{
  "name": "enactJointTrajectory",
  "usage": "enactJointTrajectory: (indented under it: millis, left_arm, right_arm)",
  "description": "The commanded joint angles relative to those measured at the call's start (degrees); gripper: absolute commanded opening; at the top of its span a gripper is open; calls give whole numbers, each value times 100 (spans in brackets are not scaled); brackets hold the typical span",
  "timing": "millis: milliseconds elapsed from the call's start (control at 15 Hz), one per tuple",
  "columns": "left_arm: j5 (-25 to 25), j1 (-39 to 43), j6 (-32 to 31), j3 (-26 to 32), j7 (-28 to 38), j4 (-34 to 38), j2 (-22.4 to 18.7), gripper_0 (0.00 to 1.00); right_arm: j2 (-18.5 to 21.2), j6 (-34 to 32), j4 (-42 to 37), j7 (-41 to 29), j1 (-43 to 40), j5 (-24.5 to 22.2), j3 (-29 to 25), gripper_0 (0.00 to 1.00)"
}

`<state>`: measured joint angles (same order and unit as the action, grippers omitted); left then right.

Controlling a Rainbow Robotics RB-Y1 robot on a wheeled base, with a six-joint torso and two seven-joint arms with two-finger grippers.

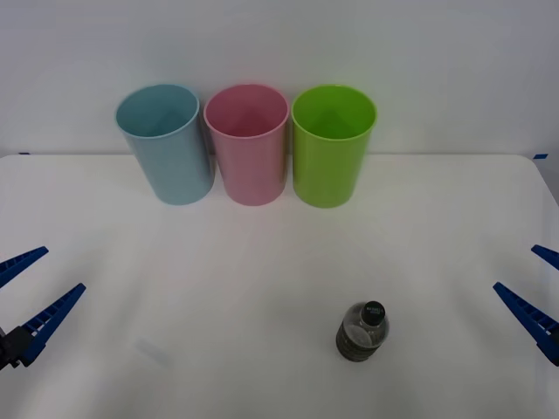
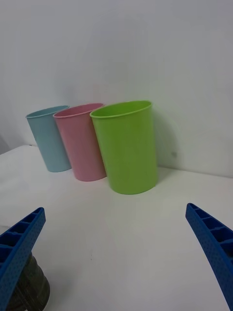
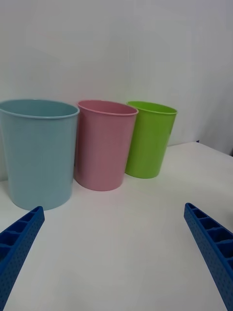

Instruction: Grasp the object on the table and drop it into the matching bin: aluminum can to the light blue bin, PET bottle to the pink bin.

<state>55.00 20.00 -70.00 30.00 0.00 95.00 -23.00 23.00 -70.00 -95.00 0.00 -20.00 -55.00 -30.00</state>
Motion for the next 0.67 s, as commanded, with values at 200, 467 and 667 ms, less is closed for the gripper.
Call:
enactJointTrajectory:
  millis: [200,467,667]
  left_arm:
    - [0,0,0,0,0,0,0,100]
    - [0,0,0,0,0,0,0,100]
    - [0,0,0,0,0,0,0,100]
  right_arm:
    - [-32,-5,96,-18,-92,-213,38,100]
    - [126,-146,96,0,-171,-213,91,100]
    - [407,-374,96,44,-382,-204,179,100]
